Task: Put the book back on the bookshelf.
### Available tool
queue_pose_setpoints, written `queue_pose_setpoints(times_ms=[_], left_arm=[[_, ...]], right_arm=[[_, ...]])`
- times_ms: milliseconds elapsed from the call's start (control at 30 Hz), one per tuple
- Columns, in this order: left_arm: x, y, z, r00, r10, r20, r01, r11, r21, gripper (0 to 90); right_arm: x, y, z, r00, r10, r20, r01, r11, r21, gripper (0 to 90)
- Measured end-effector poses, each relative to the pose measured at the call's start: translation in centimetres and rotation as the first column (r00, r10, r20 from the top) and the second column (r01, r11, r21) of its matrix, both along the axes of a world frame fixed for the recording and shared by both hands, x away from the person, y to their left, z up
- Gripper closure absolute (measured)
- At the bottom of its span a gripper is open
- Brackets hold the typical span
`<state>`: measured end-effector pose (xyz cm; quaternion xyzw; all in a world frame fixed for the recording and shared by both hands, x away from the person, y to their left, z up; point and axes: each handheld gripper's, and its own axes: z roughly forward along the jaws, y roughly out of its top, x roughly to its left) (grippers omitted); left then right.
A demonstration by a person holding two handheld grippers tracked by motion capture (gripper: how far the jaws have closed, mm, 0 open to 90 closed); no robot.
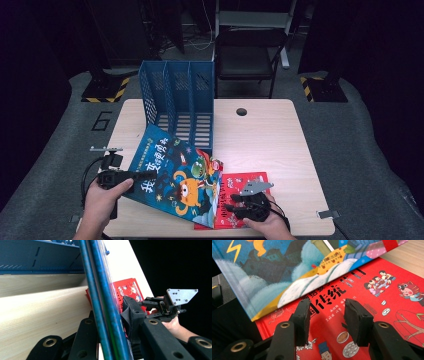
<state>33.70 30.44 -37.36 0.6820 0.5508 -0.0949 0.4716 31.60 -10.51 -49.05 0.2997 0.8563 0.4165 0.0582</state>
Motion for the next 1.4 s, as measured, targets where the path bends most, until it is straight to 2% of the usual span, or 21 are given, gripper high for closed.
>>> queue_pose_setpoints(times_ms=[467,700,767,967,1100,1167,1200,1267,1367,1400], left_arm=[[0.3,1.5,0.1,0.9998,0.008,-0.018,-0.008,0.9998,-0.016,76.7],[0.4,1.8,0.8,0.9997,0.016,-0.016,-0.017,0.9998,-0.014,77.7],[0.4,1.6,1.1,0.9998,0.015,-0.015,-0.015,0.9999,-0.007,77.8],[0.5,0.2,2.7,0.9995,-0.017,0.028,0.015,0.9979,0.063,77.6],[0.8,-0.6,3.3,0.9984,-0.032,0.046,0.029,0.9962,0.082,77.6],[0.9,-0.9,3.6,0.9982,-0.034,0.049,0.03,0.9956,0.089,77.5],[0.9,-1.0,3.7,0.9978,-0.04,0.052,0.035,0.9947,0.096,77.6],[1.0,-1.4,4.0,0.9974,-0.037,0.062,0.031,0.9942,0.103,77.6],[1.0,-2.2,4.7,0.996,-0.055,0.07,0.046,0.9905,0.13,77.6],[1.0,-2.4,4.9,0.9956,-0.059,0.073,0.048,0.9891,0.139,77.5]], right_arm=[[0.0,0.0,0.0,1.0,0.002,0.007,-0.002,1.0,0.0,56.0],[0.0,0.0,0.0,1.0,-0.002,0.0,0.002,1.0,0.003,56.0],[-0.1,0.0,0.0,1.0,-0.005,0.0,0.005,1.0,0.003,55.6],[-0.1,0.3,0.0,1.0,-0.002,0.007,0.002,1.0,-0.004,52.2],[-0.3,0.5,0.0,0.9999,-0.007,0.007,0.007,1.0,0.002,49.4],[-0.4,0.6,0.0,0.9998,-0.015,-0.01,0.015,1.0,0.004,46.4],[-0.4,0.6,0.0,1.0,-0.004,-0.004,0.004,1.0,0.003,45.0],[-0.5,0.8,0.0,0.9999,-0.015,-0.004,0.015,1.0,0.0,42.1],[-0.8,1.3,0.1,0.9996,-0.017,-0.021,0.017,1.0,-0.004,38.7],[-0.9,1.5,0.1,0.9999,-0.001,-0.014,0.001,1.0,-0.008,37.8]])
